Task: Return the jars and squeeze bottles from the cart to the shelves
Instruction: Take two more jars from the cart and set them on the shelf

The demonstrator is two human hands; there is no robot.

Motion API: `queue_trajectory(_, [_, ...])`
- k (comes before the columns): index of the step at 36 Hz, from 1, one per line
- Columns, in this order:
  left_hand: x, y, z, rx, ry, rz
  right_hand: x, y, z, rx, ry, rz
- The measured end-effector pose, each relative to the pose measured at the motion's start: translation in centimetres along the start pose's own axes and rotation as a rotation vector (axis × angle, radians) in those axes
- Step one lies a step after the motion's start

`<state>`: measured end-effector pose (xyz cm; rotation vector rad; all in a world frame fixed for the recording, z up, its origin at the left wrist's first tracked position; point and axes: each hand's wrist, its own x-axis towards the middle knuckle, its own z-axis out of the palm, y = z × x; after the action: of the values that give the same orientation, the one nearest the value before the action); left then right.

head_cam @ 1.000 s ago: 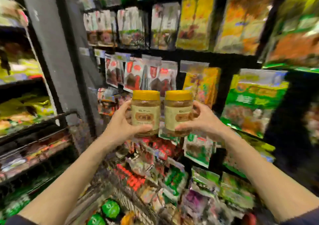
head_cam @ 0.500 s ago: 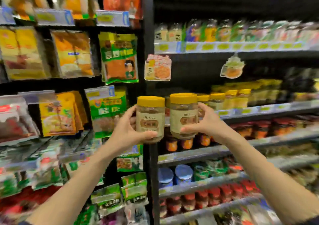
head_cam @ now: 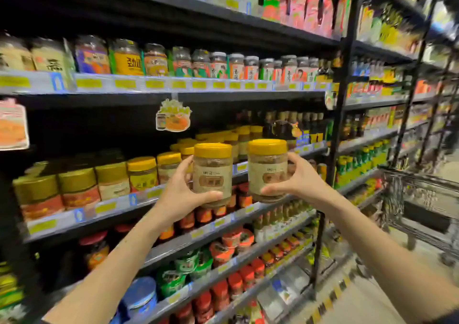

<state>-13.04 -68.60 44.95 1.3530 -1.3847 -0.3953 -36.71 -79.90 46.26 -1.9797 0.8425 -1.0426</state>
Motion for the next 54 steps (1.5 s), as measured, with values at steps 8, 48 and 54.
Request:
queue_trajectory(8, [6.7, -0.9, 6.1, 0.014, -0.017, 0.007, 5.3, 4.4, -5.1, -0.012, 0.018, 0.007])
queue_trajectory(48, [22.7, -7.2, 8.6, 0.251, 0.320, -0.173, 36.5, 18.8, 4.5, 0.059, -0.488, -0.159])
queue_trajectory(54, [21.0, -6.7, 9.0, 0.281, 0.405, -0.210, 36.7, 18.9, 6.7, 0.009, -0.555, -0.206])
